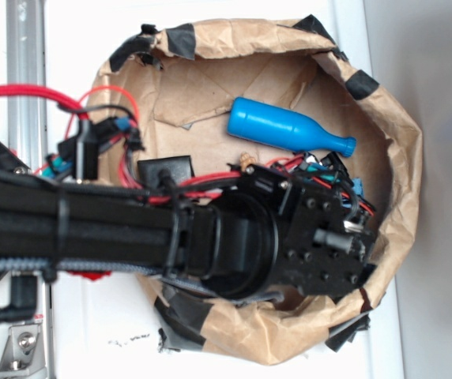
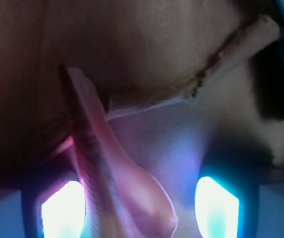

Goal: Grab the shell.

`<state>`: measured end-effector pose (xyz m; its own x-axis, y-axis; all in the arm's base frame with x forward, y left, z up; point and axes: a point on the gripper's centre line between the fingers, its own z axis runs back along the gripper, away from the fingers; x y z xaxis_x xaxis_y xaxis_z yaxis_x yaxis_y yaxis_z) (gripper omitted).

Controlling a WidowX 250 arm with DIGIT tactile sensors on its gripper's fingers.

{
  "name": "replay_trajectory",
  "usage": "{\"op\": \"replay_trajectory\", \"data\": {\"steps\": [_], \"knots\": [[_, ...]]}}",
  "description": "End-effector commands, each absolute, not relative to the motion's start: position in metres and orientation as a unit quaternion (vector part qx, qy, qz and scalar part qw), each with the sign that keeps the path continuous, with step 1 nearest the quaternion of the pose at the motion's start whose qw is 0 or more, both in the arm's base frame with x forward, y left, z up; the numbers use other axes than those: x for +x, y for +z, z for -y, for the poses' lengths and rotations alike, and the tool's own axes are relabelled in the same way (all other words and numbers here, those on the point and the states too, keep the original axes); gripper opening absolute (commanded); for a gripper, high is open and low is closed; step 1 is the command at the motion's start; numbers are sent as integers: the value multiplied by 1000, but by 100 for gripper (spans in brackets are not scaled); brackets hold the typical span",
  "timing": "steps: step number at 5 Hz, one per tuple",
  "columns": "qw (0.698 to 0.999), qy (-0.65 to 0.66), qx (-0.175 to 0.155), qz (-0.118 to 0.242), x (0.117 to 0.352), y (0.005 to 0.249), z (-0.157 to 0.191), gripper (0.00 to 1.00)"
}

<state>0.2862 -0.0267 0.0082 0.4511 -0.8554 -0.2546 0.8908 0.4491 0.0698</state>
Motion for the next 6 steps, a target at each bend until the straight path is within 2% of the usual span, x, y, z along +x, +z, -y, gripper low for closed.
{"op": "replay_trajectory", "data": {"steps": [1,2,3,4,5,6], "knots": [[872,-482,68,-48,271,42,33,0],[899,-433,57,28,271,91,28,0],[945,-316,78,40,272,141,15,0],[968,-229,79,74,269,172,16,0],[963,-245,63,88,261,177,8,74],[958,-274,20,83,255,139,-6,100]]}}
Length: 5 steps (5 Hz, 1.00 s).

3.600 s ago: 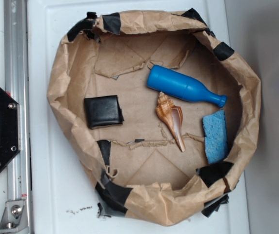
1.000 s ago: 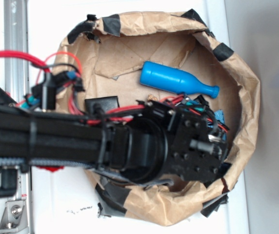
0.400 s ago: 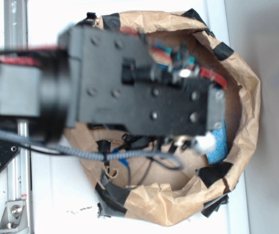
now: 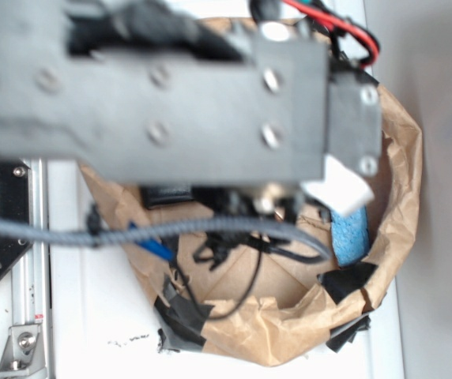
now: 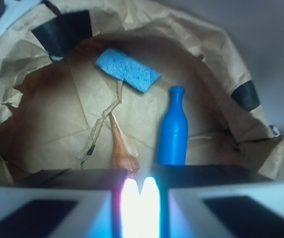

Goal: Grab the shell.

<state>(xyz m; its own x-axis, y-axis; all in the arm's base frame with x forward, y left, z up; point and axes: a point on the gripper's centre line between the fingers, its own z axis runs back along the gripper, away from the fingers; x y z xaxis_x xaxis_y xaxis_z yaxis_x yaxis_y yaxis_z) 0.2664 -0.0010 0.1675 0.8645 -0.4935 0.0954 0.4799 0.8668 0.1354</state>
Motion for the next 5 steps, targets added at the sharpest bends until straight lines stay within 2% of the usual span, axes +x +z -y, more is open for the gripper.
{"op": "replay_trajectory", "data": {"steps": [1,2,3,4,5], "knots": [[947,-315,-10,55,253,93,0,100],[944,-327,-29,40,251,59,7,100],[934,-353,-43,27,256,40,18,100],[919,-393,-40,6,250,27,35,100],[917,-397,-35,-5,246,24,40,0]]}}
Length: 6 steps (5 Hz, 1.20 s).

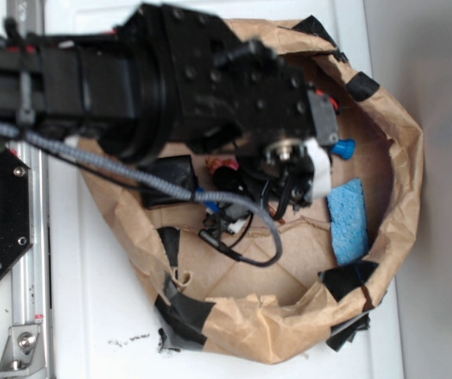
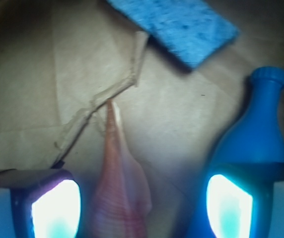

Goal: Grab the shell.

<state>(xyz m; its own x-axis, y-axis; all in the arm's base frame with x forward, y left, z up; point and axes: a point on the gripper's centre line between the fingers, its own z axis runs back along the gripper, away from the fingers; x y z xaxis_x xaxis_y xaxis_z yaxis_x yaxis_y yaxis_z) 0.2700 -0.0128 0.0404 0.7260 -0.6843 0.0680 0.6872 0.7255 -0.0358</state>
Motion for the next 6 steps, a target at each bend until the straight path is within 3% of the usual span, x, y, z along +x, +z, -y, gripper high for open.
{"op": "replay_trajectory", "data": {"steps": [1,2,6], "knots": [[916,-399,-28,-6,243,26,41,75],[918,-396,-20,-6,239,30,41,100],[943,-332,-4,-18,223,42,14,100]]}}
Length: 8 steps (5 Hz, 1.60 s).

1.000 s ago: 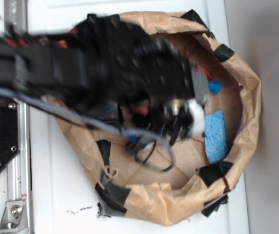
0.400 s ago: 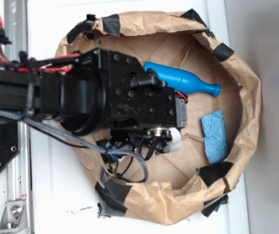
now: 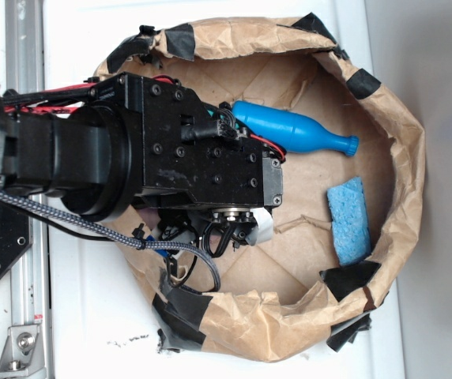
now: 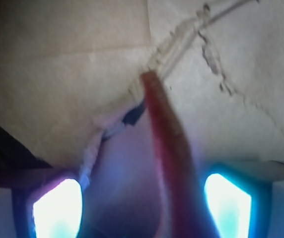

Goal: Grab the shell.

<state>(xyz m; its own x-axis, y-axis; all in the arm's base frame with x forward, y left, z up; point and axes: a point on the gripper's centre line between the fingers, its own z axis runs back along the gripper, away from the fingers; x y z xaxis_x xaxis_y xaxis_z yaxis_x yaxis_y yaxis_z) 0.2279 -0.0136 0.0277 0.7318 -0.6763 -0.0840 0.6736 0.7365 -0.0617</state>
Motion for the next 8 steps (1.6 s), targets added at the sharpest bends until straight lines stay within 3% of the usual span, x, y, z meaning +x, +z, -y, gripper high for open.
{"op": "replay_trajectory", "data": {"steps": [1,2,4,5,6,8], "knots": [[945,-327,-3,-26,225,40,13,62],[950,-310,-4,-31,226,39,12,0],[964,-266,-20,-12,251,57,7,0],[976,-215,-23,26,272,87,3,0],[981,-192,7,37,282,112,2,0],[995,-25,-5,94,266,145,4,0]]}}
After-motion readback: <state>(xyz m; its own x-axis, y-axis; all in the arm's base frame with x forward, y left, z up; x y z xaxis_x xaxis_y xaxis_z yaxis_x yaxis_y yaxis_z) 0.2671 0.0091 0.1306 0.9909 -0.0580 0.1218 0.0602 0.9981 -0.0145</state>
